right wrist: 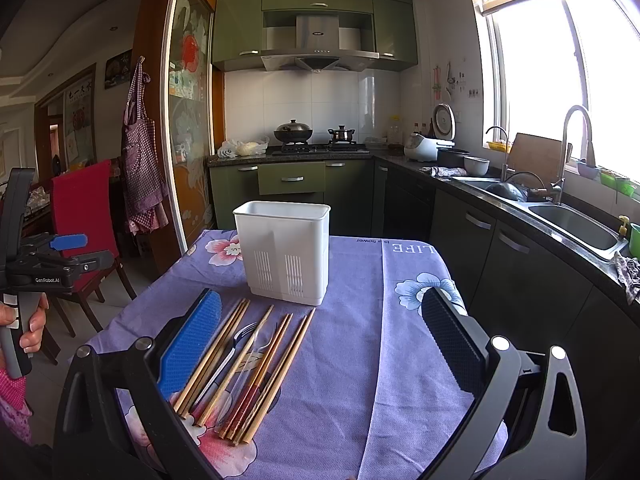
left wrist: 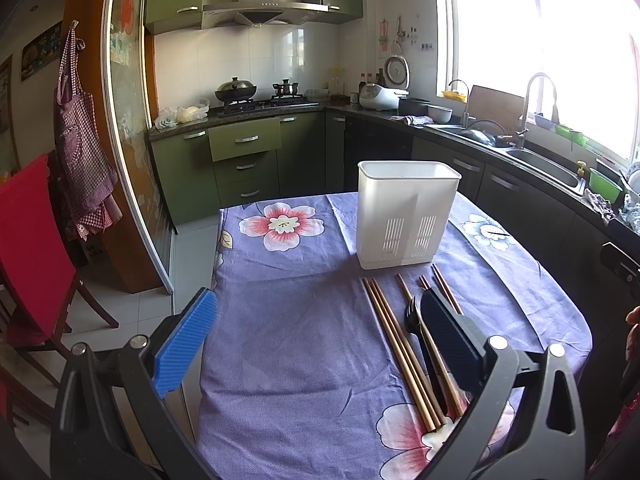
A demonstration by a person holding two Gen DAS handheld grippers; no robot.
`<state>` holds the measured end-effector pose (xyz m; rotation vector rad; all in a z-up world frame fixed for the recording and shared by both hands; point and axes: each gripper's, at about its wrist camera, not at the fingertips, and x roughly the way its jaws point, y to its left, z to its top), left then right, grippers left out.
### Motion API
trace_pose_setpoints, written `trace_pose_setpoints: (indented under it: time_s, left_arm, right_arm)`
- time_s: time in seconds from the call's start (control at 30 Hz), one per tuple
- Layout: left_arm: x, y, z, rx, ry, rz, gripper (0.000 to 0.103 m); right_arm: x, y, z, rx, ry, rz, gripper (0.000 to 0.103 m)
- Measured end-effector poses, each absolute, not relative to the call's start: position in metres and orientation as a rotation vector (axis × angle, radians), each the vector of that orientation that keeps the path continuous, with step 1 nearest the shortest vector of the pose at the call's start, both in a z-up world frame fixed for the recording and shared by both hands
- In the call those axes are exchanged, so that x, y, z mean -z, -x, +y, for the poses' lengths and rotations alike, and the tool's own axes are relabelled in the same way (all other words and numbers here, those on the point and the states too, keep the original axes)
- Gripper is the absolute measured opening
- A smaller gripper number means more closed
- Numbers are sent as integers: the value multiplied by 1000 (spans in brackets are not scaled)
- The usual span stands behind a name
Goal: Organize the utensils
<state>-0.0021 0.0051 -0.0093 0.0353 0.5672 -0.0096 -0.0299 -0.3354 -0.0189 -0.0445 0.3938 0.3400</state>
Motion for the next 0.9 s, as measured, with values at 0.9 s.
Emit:
trace_pose_setpoints:
  time_s: [0.9]
  left_arm:
    - [17,-3,7,16,-30,593,97]
  right_arm:
    - [23,20,-331,-331,55,424,99]
